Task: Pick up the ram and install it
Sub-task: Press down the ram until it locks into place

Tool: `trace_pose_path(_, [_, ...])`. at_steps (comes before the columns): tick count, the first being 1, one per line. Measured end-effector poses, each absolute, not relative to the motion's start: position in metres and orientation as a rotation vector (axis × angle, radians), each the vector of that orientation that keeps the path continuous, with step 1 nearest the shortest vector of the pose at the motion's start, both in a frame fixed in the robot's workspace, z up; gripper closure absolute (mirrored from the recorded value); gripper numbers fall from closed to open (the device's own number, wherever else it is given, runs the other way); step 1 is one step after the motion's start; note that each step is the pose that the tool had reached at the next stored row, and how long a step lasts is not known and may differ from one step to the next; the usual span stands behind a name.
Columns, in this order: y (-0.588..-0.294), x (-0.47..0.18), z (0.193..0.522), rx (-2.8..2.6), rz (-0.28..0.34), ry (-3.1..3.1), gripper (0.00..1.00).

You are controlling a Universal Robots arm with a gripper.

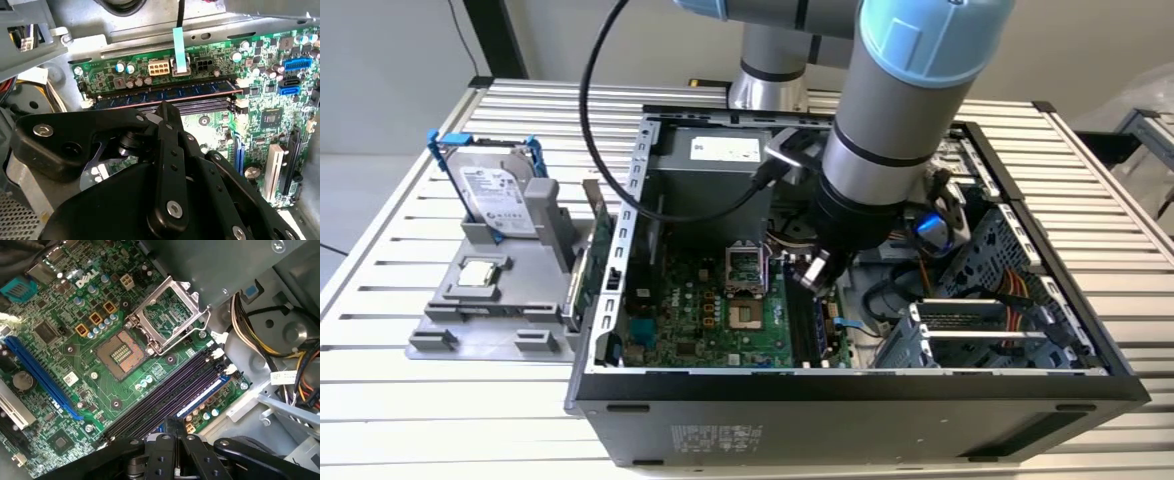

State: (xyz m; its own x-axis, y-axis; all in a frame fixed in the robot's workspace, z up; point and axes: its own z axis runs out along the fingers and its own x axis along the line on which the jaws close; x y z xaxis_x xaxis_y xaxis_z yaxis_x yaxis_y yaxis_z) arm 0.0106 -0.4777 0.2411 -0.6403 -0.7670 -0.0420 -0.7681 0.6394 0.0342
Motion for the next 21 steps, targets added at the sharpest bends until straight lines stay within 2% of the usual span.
trace_pose_path(21, [-0.4778,0.0114,0.241,-1.734,0.086,2.598,1.0])
